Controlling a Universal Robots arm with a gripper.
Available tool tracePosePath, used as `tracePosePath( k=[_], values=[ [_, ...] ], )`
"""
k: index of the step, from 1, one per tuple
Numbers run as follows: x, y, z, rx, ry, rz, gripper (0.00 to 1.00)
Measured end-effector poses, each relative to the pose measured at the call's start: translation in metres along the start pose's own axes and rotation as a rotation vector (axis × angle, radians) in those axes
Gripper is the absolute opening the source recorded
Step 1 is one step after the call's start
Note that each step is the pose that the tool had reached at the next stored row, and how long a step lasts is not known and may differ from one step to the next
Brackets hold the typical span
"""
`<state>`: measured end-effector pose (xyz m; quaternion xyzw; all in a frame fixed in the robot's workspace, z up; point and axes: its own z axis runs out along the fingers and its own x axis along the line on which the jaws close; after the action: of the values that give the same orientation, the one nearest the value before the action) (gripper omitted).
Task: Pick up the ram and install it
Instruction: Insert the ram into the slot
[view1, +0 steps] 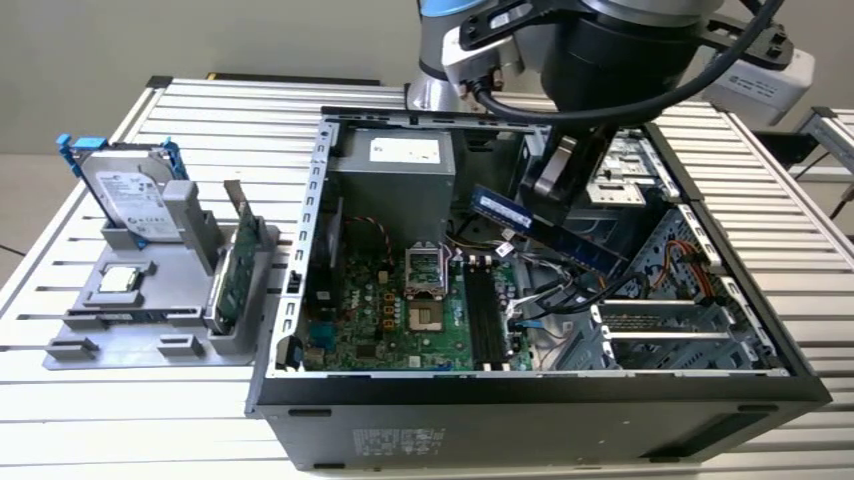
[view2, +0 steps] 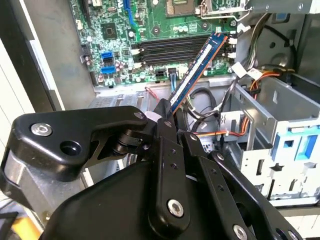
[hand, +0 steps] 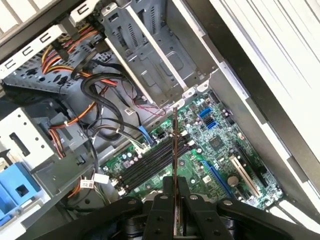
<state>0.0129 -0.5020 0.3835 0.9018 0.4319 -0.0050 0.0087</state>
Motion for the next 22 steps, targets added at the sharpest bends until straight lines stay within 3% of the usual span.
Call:
tracePosePath(
  k=[22],
  values=[
    [0.0001, 0.0000, 0.0013, 0.0043, -0.0031, 0.266, 0.00]
  ],
)
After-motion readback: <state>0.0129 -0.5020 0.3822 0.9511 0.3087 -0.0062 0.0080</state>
